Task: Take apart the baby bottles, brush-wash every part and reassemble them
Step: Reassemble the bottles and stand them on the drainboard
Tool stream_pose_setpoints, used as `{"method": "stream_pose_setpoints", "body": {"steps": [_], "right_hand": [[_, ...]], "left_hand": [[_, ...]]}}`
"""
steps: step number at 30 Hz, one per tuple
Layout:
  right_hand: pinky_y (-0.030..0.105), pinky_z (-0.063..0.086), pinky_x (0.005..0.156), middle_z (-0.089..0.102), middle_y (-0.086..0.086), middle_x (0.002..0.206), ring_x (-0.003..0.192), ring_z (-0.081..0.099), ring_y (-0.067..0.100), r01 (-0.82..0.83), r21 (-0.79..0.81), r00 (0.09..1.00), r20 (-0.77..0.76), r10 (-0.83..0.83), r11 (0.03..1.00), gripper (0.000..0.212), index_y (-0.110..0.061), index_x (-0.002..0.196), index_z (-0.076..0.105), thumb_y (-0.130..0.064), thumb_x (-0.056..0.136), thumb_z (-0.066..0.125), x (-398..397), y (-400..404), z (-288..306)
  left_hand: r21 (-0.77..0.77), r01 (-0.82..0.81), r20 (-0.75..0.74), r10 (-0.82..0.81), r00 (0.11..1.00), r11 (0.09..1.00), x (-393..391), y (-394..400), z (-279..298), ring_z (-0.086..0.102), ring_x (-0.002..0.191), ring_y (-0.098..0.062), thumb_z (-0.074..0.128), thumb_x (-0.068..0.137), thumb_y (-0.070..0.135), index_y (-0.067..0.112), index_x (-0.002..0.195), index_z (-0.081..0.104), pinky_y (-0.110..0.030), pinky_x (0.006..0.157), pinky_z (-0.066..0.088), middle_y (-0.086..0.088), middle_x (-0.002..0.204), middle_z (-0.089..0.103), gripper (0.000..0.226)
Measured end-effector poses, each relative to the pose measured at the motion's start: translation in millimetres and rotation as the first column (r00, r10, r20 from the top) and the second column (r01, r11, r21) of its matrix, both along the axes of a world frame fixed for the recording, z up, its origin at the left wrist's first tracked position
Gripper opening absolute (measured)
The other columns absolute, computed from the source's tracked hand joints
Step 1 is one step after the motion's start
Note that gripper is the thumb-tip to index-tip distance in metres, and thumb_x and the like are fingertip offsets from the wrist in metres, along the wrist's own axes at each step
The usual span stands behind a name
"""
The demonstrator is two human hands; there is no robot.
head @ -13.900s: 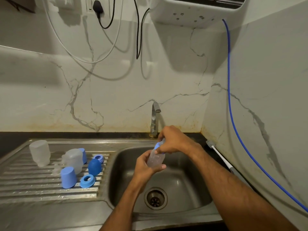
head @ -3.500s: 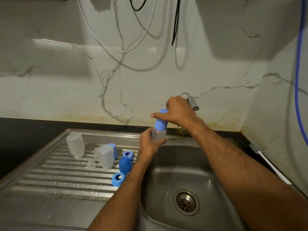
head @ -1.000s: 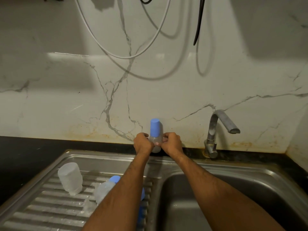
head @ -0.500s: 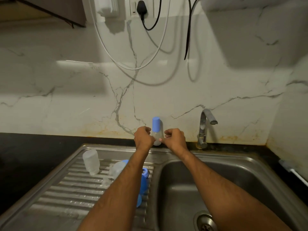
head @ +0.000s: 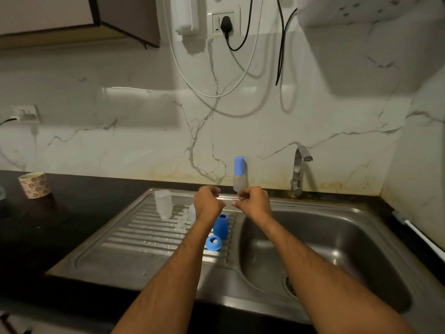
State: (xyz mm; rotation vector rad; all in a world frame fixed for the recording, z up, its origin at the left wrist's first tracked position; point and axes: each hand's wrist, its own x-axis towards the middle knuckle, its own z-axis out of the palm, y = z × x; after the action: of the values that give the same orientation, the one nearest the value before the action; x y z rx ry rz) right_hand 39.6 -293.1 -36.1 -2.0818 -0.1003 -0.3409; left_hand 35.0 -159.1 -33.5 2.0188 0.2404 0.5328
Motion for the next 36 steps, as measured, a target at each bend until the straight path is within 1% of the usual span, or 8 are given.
{"method": "stream_pose_setpoints", "body": {"steps": [2, 6, 8, 14, 21, 24, 29, 36], "right_hand": [[0.026, 0.055, 0.089, 0.069, -0.003, 0.093, 0.092, 0.066, 0.011, -0.011, -0.011, 1.000, -0.006, 0.011, 1.000, 0.028, -0.015, 0.104, 0.070, -0.018, 0.081, 0.086, -12.8, 3.7, -6.6], [0.013, 0.048, 0.073, 0.067, -0.004, 0.088, 0.083, 0.063, 0.005, -0.057, -0.063, 0.998, 0.008, 0.057, 0.996, 0.021, -0.014, 0.100, 0.071, -0.015, 0.084, 0.083, -38.8, 12.1, -17.9], [0.017, 0.052, 0.074, 0.070, -0.001, 0.088, 0.082, 0.065, 0.007, -0.075, -0.116, 0.997, -0.007, 0.075, 0.990, 0.017, -0.013, 0.097, 0.071, -0.015, 0.084, 0.082, -49.9, 17.4, -23.0], [0.018, 0.048, 0.068, 0.070, -0.001, 0.086, 0.081, 0.065, 0.009, -0.047, -0.274, 0.997, -0.067, 0.029, 0.961, 0.028, -0.012, 0.090, 0.073, -0.029, 0.075, 0.090, -76.3, 30.0, -49.2], [0.011, 0.039, 0.058, 0.070, -0.001, 0.093, 0.082, 0.064, 0.007, -0.043, -0.310, 0.997, -0.067, 0.023, 0.950, 0.031, -0.012, 0.097, 0.071, -0.028, 0.077, 0.089, -95.5, 48.8, -73.2], [0.008, 0.035, 0.053, 0.066, -0.004, 0.088, 0.078, 0.062, 0.005, -0.071, -0.309, 0.996, -0.080, 0.049, 0.948, 0.026, -0.014, 0.093, 0.067, -0.025, 0.080, 0.086, -95.6, 54.9, -76.7], [0.013, 0.045, 0.059, 0.067, -0.001, 0.092, 0.081, 0.065, 0.009, -0.046, -0.307, 0.994, -0.110, 0.013, 0.951, 0.027, -0.013, 0.101, 0.066, -0.023, 0.083, 0.084, -90.1, 63.5, -81.0], [0.011, 0.035, 0.052, 0.062, -0.003, 0.091, 0.080, 0.061, 0.009, -0.027, -0.321, 0.998, -0.068, 0.005, 0.947, 0.030, -0.015, 0.102, 0.061, -0.026, 0.084, 0.082, -88.8, 67.4, -84.3]], "left_hand": [[0.004, -0.010, -0.024, 0.011, 1.000, 1.000, -13.8, 5.1, -6.7, 0.066, 0.099, -0.016, 0.082, 0.078, 0.001, 0.014, 0.110, 0.067, -0.035, 0.090, 0.058, 0.000, 0.106, 0.069, 0.038], [0.006, -0.042, -0.033, 0.042, 0.999, 0.999, -41.2, 14.0, -22.3, 0.066, 0.100, -0.017, 0.078, 0.081, -0.001, 0.014, 0.105, 0.068, -0.036, 0.094, 0.057, -0.002, 0.104, 0.070, 0.030], [0.022, -0.051, -0.030, 0.052, 0.998, 0.998, -53.0, 16.5, -31.8, 0.067, 0.100, -0.017, 0.078, 0.081, -0.001, 0.012, 0.106, 0.070, -0.035, 0.093, 0.057, -0.003, 0.105, 0.071, 0.029], [0.106, -0.064, -0.076, 0.073, 0.994, 0.992, -84.1, 29.2, -65.5, 0.069, 0.097, -0.021, 0.081, 0.075, -0.002, 0.009, 0.103, 0.074, -0.031, 0.086, 0.057, -0.007, 0.104, 0.073, 0.030], [0.184, -0.017, -0.132, 0.042, 0.990, 0.983, -103.5, 39.3, -89.4, 0.059, 0.095, -0.016, 0.072, 0.088, 0.009, 0.010, 0.112, 0.068, -0.025, 0.079, 0.045, -0.003, 0.106, 0.066, 0.024], [0.172, 0.026, -0.138, -0.002, 0.990, 0.985, -100.7, 40.0, -93.6, 0.058, 0.092, -0.011, 0.073, 0.088, 0.010, 0.011, 0.112, 0.069, -0.022, 0.080, 0.045, -0.001, 0.105, 0.067, 0.024], [0.076, 0.060, -0.106, -0.052, 0.993, 0.995, -96.3, 40.7, -95.1, 0.064, 0.084, -0.008, 0.071, 0.086, 0.008, 0.026, 0.086, 0.064, -0.016, 0.066, 0.044, 0.005, 0.090, 0.069, 0.019], [0.004, 0.050, -0.114, -0.049, 0.992, 0.999, -87.7, 49.3, -98.2, 0.069, 0.080, -0.009, 0.069, 0.082, 0.000, 0.021, 0.082, 0.068, -0.024, 0.078, 0.058, 0.006, 0.081, 0.071, 0.021]]}}
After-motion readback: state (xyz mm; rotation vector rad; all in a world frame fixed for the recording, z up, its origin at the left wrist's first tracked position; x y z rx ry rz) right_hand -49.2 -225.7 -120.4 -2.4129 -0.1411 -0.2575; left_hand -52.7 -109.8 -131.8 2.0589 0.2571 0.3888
